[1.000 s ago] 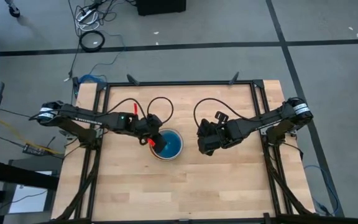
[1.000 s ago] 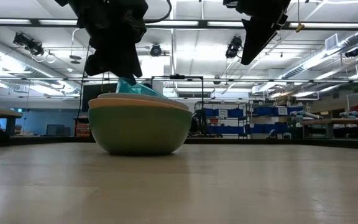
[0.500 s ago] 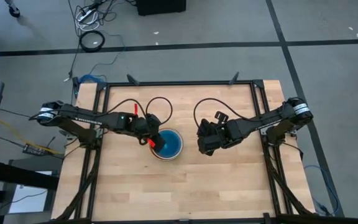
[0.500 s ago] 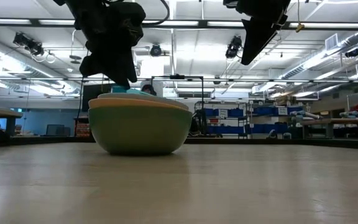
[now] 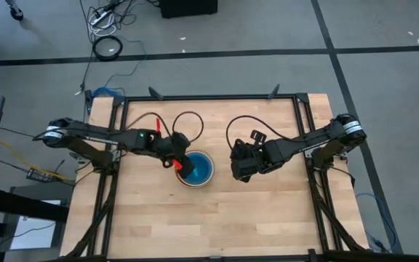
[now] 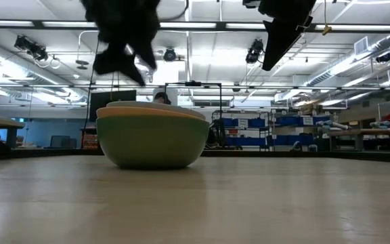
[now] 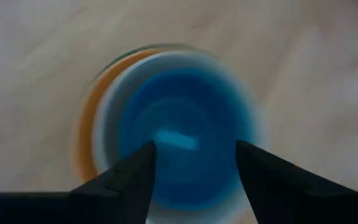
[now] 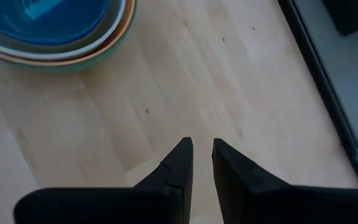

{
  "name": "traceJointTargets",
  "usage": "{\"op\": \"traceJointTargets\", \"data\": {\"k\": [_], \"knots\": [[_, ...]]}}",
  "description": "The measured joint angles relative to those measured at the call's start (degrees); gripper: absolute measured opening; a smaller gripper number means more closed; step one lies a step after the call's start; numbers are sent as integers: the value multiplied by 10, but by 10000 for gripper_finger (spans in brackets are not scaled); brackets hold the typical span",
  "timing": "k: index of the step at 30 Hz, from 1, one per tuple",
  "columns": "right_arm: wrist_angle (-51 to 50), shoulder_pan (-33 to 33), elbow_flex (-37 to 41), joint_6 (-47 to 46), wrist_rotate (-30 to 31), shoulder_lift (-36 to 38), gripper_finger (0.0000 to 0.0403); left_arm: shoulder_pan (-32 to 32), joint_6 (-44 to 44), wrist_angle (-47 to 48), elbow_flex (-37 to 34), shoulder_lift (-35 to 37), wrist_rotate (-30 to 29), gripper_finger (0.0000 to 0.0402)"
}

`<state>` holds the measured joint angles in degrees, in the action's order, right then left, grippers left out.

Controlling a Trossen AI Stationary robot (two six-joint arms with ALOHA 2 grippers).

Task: Nest bowls inside each other
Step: Return to home position

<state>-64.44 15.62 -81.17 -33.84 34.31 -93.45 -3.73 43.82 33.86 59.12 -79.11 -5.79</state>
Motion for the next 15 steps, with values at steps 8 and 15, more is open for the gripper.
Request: {"op": "traceJointTargets", "data": {"k": [8, 15], "knots": [[62, 27, 0, 126, 71, 0, 50, -33, -193, 7, 177, 91, -32, 229], [369, 27, 1, 348, -20, 57, 50, -117, -452, -85, 221, 224, -230, 230]]}}
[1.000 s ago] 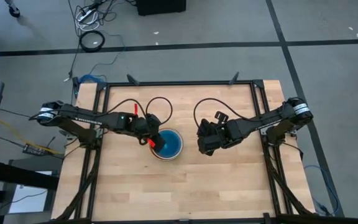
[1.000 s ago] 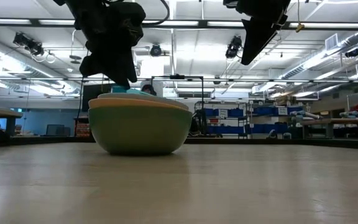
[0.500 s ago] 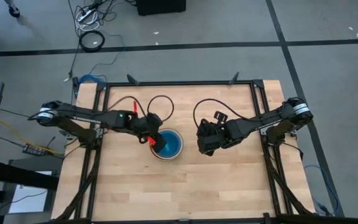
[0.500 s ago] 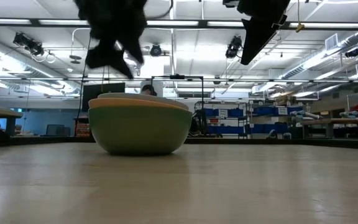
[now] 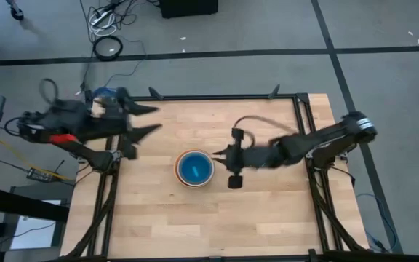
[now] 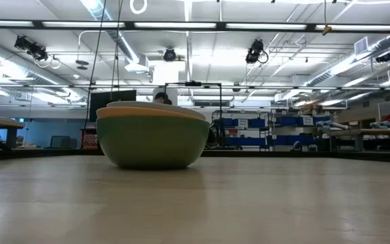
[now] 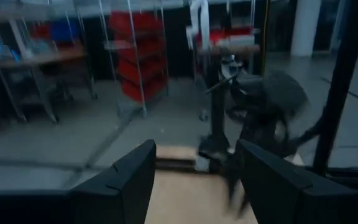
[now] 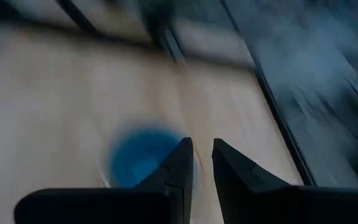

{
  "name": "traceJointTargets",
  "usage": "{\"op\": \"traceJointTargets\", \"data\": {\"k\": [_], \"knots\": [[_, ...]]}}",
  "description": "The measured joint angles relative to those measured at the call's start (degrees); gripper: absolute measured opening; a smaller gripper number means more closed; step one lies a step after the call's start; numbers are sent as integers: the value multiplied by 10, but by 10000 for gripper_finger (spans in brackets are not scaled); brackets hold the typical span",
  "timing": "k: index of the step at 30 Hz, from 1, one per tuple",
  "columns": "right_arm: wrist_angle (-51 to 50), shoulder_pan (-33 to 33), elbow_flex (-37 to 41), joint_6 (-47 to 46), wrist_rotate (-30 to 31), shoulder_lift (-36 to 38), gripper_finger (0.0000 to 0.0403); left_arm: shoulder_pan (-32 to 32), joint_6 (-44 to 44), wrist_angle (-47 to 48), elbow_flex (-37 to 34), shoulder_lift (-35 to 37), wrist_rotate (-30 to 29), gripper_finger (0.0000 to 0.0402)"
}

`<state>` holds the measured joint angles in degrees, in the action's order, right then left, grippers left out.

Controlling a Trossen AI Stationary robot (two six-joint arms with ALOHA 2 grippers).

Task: Nest bowls inside each other
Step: Return to home position

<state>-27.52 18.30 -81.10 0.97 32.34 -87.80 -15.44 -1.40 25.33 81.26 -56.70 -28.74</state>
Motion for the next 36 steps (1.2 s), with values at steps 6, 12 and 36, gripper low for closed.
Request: {"op": "traceJointTargets", "data": {"k": [6, 12, 36], "knots": [[104, -54, -1, 108, -231, 141, 50, -11, -45, 1, -55, 100, -20, 230], [45, -90, -1, 112, -277, 280, 50, -5, -51, -43, -173, 196, -105, 230], [273, -76, 529, 20, -235, 740, 50, -4, 21, -113, -566, 536, -104, 230]]}}
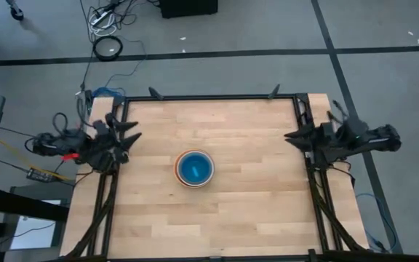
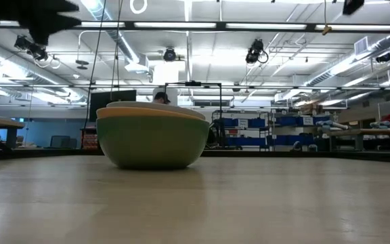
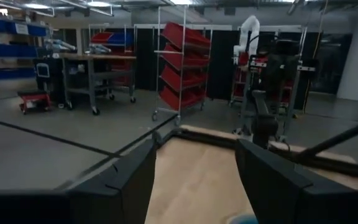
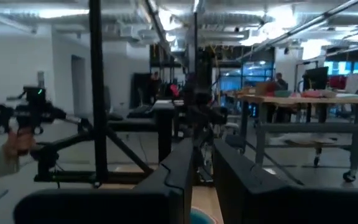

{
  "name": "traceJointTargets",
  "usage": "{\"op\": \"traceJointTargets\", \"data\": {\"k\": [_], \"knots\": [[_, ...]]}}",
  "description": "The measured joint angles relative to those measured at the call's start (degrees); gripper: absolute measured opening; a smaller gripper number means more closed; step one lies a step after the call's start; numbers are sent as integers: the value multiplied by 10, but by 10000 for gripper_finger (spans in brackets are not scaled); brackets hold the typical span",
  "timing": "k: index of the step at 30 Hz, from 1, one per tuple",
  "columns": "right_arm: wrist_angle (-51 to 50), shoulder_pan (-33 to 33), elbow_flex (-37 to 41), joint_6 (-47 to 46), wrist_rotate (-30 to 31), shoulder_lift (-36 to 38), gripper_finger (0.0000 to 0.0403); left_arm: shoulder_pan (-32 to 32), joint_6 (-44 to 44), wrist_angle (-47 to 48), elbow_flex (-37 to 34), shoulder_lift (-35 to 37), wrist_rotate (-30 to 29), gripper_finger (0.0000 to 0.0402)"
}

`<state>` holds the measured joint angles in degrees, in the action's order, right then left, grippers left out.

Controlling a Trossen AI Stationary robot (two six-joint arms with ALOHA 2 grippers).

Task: Nest bowls inside each other
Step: Return to home position

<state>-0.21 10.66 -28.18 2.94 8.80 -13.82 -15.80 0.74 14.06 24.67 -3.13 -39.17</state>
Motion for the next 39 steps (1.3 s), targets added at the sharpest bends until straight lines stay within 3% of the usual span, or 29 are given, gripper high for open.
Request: {"op": "traceJointTargets", "data": {"k": [5, 11, 15, 20, 39], "knots": [[78, 0, 144, -9, 20, 51, 50, 0, 13, -48, -107, 31, 1, 230], [181, 0, 278, -15, 57, 61, 50, 0, 28, -123, -222, 31, -13, 229], [121, 0, 276, -48, 54, 51, 50, 1, -4, -177, -242, 7, -24, 229], [63, 0, 276, -85, 51, 27, 50, 2, -19, -173, -242, -25, -107, 229], [71, 0, 277, -98, 51, 6, 50, 1, -4, -173, -242, -34, -108, 229]]}}
